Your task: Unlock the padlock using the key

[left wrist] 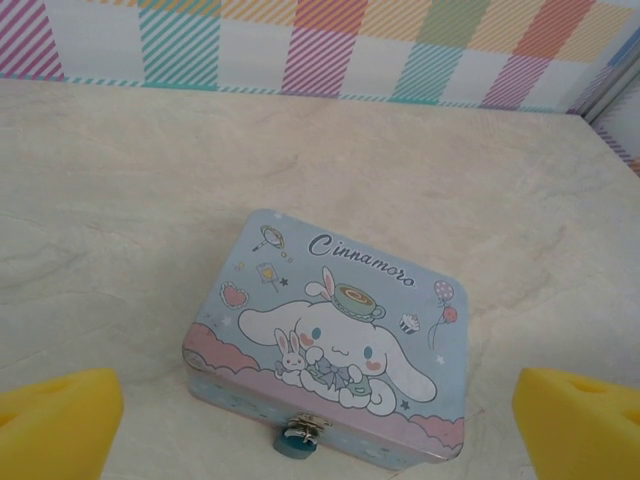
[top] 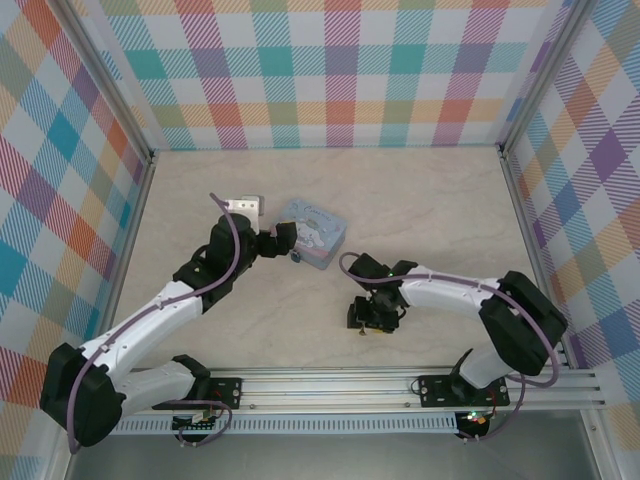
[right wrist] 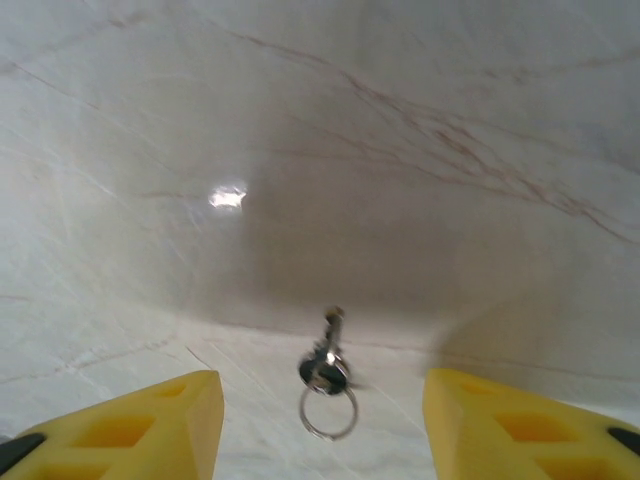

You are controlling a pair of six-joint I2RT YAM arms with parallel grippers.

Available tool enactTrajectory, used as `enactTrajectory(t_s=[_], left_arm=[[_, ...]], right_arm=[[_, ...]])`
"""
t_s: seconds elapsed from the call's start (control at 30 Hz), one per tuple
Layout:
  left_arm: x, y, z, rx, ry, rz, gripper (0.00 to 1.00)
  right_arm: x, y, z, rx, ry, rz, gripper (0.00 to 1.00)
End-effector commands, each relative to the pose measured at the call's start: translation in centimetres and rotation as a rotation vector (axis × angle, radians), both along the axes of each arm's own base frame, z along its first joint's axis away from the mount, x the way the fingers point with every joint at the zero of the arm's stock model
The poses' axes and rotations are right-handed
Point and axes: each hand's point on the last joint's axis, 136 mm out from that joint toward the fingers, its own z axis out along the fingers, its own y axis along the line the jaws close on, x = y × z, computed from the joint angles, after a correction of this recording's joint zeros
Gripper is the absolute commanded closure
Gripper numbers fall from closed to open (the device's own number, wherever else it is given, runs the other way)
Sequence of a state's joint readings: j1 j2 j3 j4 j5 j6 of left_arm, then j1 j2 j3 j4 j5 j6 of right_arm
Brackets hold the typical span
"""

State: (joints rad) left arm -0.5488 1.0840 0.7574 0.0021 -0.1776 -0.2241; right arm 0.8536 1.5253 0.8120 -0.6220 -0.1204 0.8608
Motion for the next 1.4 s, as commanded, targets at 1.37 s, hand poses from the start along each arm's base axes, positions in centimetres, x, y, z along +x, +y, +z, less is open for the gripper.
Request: enactTrajectory(t_s=[1.37], left_arm=[[0.0,2.6,0.1,-0.028,-0.013,0.068,0.0]], right_arm=[[-4.0,-1.0,-1.3,-0.124,0.123,0.046,0.71]])
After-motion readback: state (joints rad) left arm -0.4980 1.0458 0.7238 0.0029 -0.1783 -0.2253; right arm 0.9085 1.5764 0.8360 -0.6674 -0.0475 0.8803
